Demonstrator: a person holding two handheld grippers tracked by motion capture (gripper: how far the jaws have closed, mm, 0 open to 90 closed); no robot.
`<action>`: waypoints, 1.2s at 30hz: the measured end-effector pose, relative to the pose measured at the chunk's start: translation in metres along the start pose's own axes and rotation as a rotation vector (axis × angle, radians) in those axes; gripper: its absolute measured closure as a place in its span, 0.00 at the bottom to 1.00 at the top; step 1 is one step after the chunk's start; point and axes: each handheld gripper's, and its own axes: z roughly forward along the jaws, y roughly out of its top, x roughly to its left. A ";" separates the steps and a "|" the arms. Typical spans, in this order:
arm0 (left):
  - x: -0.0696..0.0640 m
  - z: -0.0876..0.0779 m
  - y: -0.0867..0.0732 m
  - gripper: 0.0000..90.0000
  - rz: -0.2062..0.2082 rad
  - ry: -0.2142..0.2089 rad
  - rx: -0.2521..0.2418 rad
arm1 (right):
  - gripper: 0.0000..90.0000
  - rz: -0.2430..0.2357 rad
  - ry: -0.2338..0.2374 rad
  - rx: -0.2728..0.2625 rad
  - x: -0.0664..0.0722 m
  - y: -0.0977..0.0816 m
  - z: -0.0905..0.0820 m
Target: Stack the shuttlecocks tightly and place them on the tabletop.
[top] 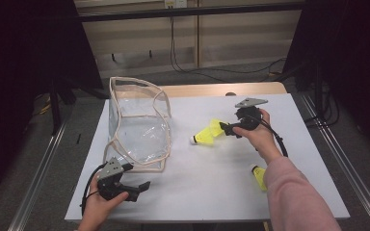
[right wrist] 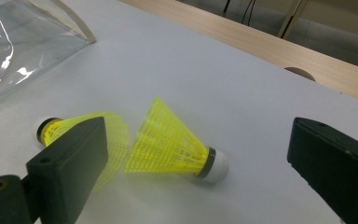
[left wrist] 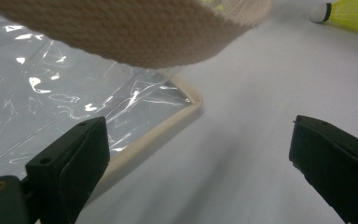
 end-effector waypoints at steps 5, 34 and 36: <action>-0.001 0.000 0.000 0.06 -0.006 -0.007 0.005 | 0.08 0.016 -0.001 0.008 0.003 0.004 0.004; -0.001 -0.001 0.000 0.06 0.001 -0.002 0.003 | 0.47 0.038 0.064 0.140 0.010 -0.004 0.040; -0.001 0.000 0.000 0.06 -0.006 0.003 0.000 | 0.51 0.031 0.062 0.149 0.008 -0.005 0.039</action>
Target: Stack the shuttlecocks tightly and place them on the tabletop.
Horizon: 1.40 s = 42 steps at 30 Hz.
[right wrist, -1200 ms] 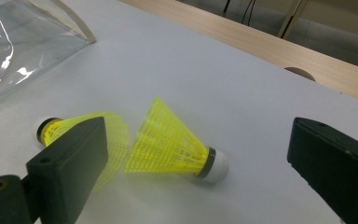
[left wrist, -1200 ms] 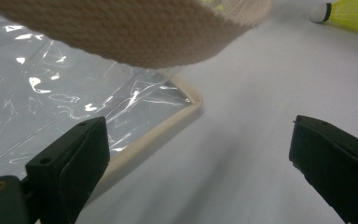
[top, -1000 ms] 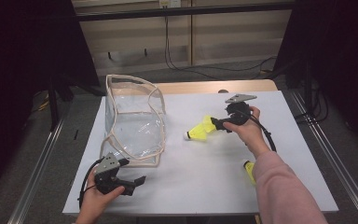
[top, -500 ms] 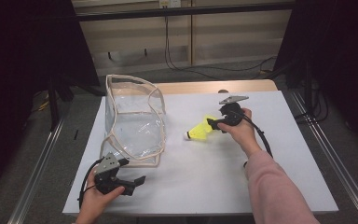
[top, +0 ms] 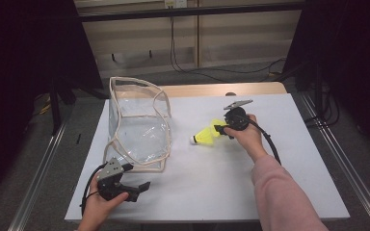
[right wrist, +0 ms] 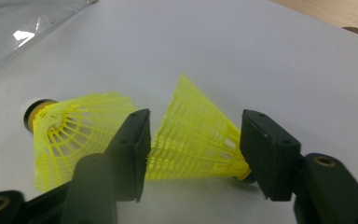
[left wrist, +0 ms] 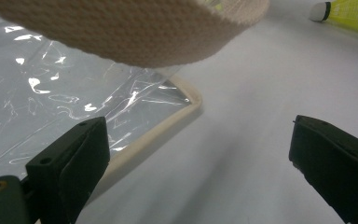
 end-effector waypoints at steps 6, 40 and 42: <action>0.000 -0.001 0.000 0.06 0.001 -0.004 0.001 | 0.62 0.001 0.016 -0.003 -0.002 -0.001 -0.007; -0.001 -0.002 0.000 0.06 0.004 0.004 0.001 | 1.00 0.037 0.030 0.000 -0.027 -0.010 -0.047; -0.001 -0.001 0.000 0.06 0.004 0.009 -0.001 | 1.00 0.043 0.043 -0.006 -0.028 -0.011 -0.048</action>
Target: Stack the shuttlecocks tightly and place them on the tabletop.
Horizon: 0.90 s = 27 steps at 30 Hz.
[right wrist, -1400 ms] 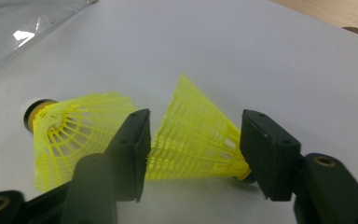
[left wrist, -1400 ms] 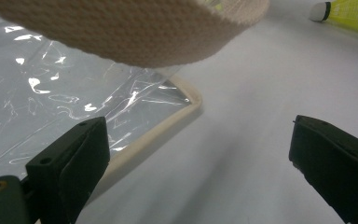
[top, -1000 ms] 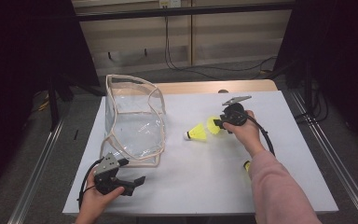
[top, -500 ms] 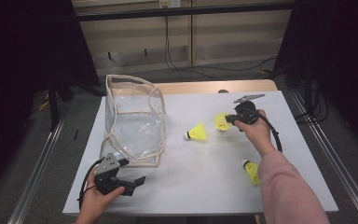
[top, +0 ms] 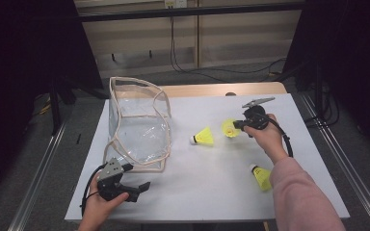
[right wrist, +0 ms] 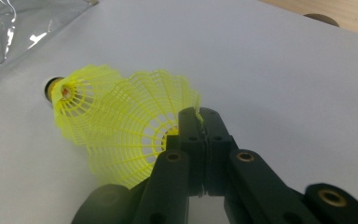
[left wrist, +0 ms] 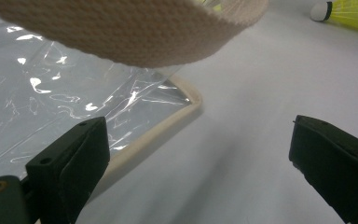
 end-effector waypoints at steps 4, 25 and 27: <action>0.001 -0.001 0.000 0.06 0.003 0.002 0.002 | 0.99 0.019 0.024 0.000 0.003 -0.001 -0.002; 0.000 0.000 0.000 0.06 0.003 0.005 0.009 | 0.96 0.040 0.044 -0.010 -0.004 -0.013 -0.003; 0.000 0.000 0.000 0.06 0.002 0.006 0.009 | 0.96 0.049 0.030 -0.011 -0.004 -0.014 -0.003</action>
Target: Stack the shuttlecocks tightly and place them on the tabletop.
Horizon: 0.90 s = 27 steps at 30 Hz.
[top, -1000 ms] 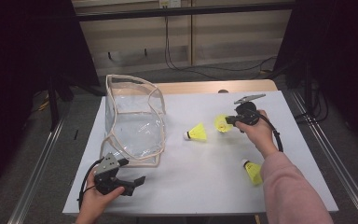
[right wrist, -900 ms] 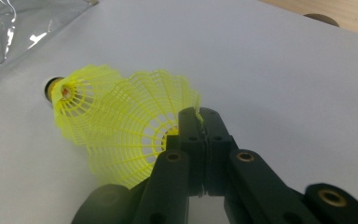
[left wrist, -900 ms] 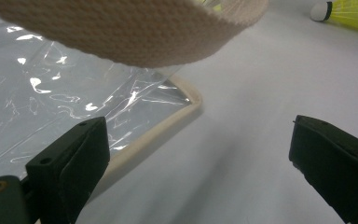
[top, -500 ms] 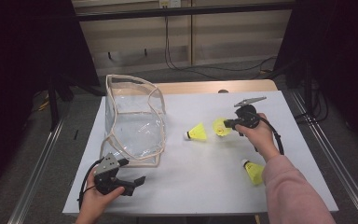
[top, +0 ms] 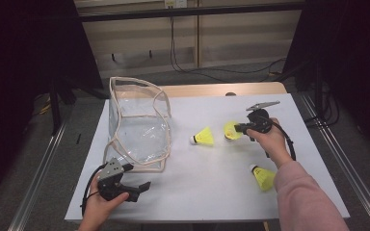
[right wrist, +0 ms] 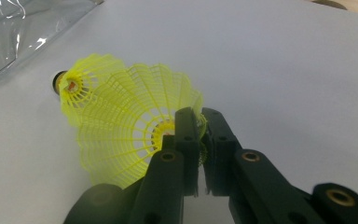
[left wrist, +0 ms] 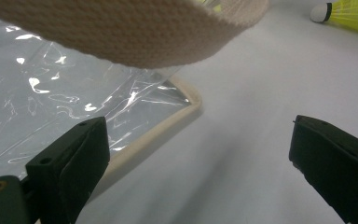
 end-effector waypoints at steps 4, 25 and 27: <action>0.000 0.000 0.000 0.06 0.000 0.000 0.000 | 0.90 -0.002 -0.013 -0.002 -0.002 -0.001 0.000; 0.000 0.000 0.000 0.06 0.002 0.001 0.000 | 0.81 -0.009 -0.059 -0.024 -0.005 0.000 -0.005; 0.000 0.000 0.000 0.06 0.003 0.001 0.001 | 0.80 -0.008 -0.070 -0.026 -0.005 0.000 -0.005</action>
